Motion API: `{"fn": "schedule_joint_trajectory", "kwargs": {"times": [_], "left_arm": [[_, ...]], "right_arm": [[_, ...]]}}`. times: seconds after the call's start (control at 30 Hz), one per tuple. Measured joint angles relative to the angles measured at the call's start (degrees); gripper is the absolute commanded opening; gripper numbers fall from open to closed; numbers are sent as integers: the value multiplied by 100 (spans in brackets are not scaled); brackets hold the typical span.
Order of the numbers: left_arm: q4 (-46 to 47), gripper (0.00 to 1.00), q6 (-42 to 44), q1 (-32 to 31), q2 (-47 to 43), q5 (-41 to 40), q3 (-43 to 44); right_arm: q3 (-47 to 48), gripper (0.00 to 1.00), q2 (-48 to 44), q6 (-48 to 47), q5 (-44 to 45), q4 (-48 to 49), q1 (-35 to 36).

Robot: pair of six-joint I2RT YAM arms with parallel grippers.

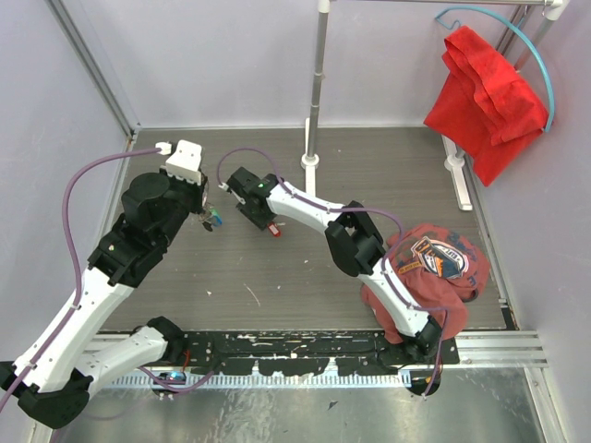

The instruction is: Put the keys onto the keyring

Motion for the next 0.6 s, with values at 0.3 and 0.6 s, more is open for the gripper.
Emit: {"fn": "schedule_joint_trajectory", "kwargs": {"times": [0.3, 0.6], "left_arm": [[2, 0, 0, 0, 0, 42, 0], [2, 0, 2, 0, 0, 114, 0]], "right_arm": [[4, 31, 2, -11, -20, -125, 0], [2, 11, 2, 13, -68, -155, 0]]}}
